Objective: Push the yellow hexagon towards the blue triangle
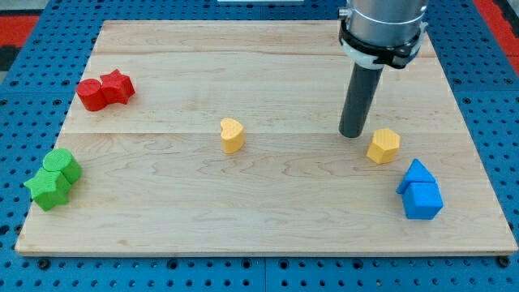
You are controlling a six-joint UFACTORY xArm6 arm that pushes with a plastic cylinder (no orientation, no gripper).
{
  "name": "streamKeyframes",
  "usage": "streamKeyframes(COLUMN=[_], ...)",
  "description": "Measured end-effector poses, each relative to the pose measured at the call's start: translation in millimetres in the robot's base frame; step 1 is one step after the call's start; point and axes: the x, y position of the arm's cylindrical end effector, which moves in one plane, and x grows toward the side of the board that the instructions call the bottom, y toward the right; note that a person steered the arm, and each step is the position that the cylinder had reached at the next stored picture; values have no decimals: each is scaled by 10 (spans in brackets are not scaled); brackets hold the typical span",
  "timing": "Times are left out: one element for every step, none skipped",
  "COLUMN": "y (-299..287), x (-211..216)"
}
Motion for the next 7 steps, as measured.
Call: streamKeyframes(y=[-180,-333,-311,-98,203,240,240], x=[-19,72,72,116,152,153,153])
